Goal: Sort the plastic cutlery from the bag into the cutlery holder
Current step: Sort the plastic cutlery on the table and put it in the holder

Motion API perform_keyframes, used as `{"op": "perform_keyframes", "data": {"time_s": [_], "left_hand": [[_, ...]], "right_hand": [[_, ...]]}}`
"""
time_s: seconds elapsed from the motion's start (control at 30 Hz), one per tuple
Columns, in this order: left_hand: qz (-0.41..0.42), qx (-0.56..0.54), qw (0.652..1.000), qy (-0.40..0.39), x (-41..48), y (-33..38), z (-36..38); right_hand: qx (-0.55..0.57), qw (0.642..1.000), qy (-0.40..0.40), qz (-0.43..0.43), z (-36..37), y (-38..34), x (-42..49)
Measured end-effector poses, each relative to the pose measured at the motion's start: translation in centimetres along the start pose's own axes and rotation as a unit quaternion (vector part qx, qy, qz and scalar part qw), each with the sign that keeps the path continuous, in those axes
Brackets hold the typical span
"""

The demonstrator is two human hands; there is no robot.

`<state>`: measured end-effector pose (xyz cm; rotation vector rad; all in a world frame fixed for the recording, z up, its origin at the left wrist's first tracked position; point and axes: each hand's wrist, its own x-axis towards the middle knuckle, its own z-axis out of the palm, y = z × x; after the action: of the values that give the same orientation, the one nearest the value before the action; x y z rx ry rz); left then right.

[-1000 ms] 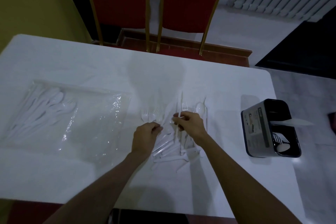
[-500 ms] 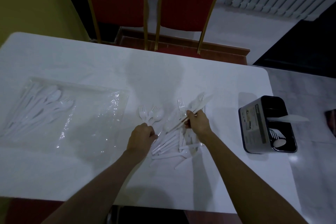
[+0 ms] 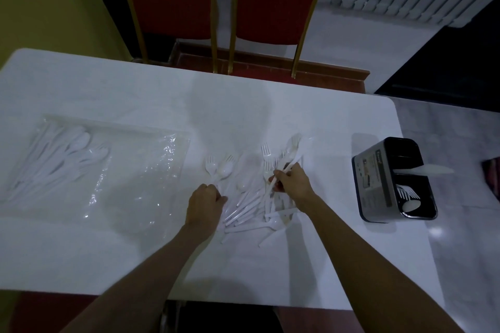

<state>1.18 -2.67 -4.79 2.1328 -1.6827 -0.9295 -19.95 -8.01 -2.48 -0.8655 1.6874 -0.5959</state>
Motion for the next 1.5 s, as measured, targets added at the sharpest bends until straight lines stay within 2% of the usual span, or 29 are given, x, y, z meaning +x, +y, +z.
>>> {"op": "perform_keyframes", "data": {"time_s": [0.17,0.27,0.37,0.47,0.57,0.73,0.87,1.03,1.3,1.5], "left_hand": [[0.039,-0.026,0.999,0.002,-0.7,0.0,-1.0],[0.067,-0.073,0.995,-0.028,-0.7,1.7,-0.5],[0.105,-0.042,0.991,-0.069,-0.4,3.5,1.0],[0.082,-0.008,0.992,-0.092,-0.4,4.3,1.7],[0.055,0.007,0.998,-0.039,-0.3,4.1,1.7],[0.033,0.031,0.999,-0.002,0.0,4.6,1.8],[0.029,0.011,0.999,-0.021,0.9,5.2,2.7],[0.057,0.081,0.995,-0.026,1.3,5.5,3.0],[0.04,0.15,0.981,-0.116,2.2,4.7,2.7],[0.039,0.165,0.978,-0.122,1.1,3.9,2.6]], "right_hand": [[-0.001,1.0,-0.007,0.001,0.0,-0.2,-0.4],[-0.018,1.0,-0.015,-0.011,0.1,0.0,-0.7],[-0.044,0.998,-0.045,-0.031,0.4,0.3,-1.1],[-0.112,0.992,-0.048,-0.042,0.1,0.4,-1.3],[-0.143,0.989,-0.025,-0.038,-0.8,0.7,-1.1],[-0.095,0.995,0.02,-0.028,-2.3,0.8,-0.9],[-0.073,0.997,0.019,-0.026,-2.8,1.0,-0.9],[-0.07,0.997,0.011,-0.031,-2.6,1.0,-0.9],[-0.041,0.998,0.001,-0.039,-2.2,0.4,-1.1],[0.0,0.999,-0.015,-0.031,-2.8,-0.3,-1.9]]}}
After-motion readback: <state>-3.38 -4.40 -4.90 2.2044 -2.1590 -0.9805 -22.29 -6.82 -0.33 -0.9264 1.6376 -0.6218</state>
